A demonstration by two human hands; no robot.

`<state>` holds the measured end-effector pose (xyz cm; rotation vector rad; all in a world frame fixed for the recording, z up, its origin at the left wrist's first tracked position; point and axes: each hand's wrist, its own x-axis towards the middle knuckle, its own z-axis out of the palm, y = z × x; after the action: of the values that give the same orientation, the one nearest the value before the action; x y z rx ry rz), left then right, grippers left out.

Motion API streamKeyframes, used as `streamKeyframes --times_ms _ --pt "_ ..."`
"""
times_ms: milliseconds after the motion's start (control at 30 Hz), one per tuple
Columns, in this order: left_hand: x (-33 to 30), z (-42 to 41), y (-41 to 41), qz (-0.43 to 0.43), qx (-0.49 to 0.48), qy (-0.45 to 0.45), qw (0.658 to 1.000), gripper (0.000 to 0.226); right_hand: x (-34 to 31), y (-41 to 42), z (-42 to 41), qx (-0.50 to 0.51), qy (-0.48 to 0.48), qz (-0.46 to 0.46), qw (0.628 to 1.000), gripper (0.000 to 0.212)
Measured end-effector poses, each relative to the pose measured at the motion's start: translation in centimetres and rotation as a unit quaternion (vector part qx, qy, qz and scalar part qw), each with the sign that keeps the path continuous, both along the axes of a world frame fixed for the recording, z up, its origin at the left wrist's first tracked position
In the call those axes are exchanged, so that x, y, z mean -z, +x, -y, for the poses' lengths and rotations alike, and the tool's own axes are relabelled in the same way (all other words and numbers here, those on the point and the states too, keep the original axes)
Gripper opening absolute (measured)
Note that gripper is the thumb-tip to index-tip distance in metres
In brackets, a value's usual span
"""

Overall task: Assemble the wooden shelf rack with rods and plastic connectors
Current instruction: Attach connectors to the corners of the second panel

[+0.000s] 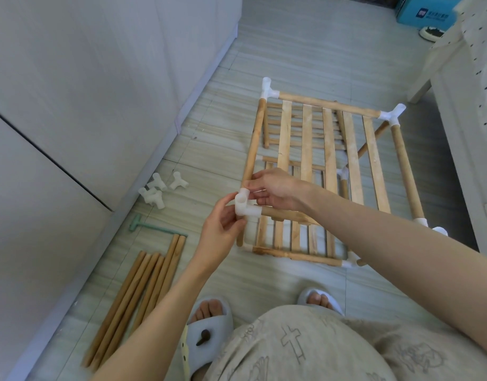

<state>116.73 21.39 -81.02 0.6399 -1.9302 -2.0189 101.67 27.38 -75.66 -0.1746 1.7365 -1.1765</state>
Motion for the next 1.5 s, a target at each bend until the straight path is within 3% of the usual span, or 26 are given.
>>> streamKeyframes --times_ms 100,133,200,333,467,600,700,1100,1300,1367,1500 --pt "-0.7 -0.3 -0.3 -0.028 0.016 -0.029 0.999 0.048 -0.2 0.3 0.0 -0.002 -0.002 -0.016 1.000 0.003" --pt "-0.9 -0.3 -0.5 -0.028 0.011 -0.036 0.999 0.044 -0.3 0.3 -0.1 -0.006 0.008 -0.035 0.999 0.010" --pt "-1.0 -0.4 -0.9 -0.010 -0.018 -0.055 0.998 0.036 -0.4 0.4 -0.2 -0.039 0.055 -0.136 0.988 0.019" --pt "-0.7 -0.3 -1.1 0.019 -0.058 -0.086 0.994 0.026 -0.7 0.5 -2.4 -0.151 0.099 -0.418 0.890 0.019" --pt "-0.4 -0.4 -1.2 0.017 -0.076 -0.090 0.993 0.023 -0.9 0.4 -5.2 -0.345 0.130 -0.443 0.817 0.024" --pt "-0.5 -1.0 -1.4 0.007 -0.094 -0.099 0.991 0.023 -0.3 1.0 -5.5 -0.407 0.150 -0.499 0.750 0.029" --pt "-0.4 -1.4 -1.3 0.018 -0.112 -0.092 0.989 0.026 0.7 1.6 -5.8 -0.394 0.143 -0.560 0.715 0.030" --pt "-0.6 -2.7 -2.1 0.014 -0.177 -0.093 0.980 0.023 0.6 0.8 -6.4 -0.372 0.102 -0.525 0.759 0.029" --pt "-0.3 -1.0 -1.8 0.038 -0.070 -0.061 0.995 0.040 0.4 0.3 -6.8 -0.386 0.107 -0.500 0.768 0.020" --pt "-0.2 -0.1 -1.8 0.049 -0.038 -0.070 0.996 0.044 0.1 0.0 -6.4 -0.363 0.112 -0.458 0.804 0.028" --pt "0.0 0.5 -1.8 0.035 -0.024 -0.080 0.996 0.043 -0.6 -1.1 -3.9 -0.193 0.104 -0.377 0.900 0.035"
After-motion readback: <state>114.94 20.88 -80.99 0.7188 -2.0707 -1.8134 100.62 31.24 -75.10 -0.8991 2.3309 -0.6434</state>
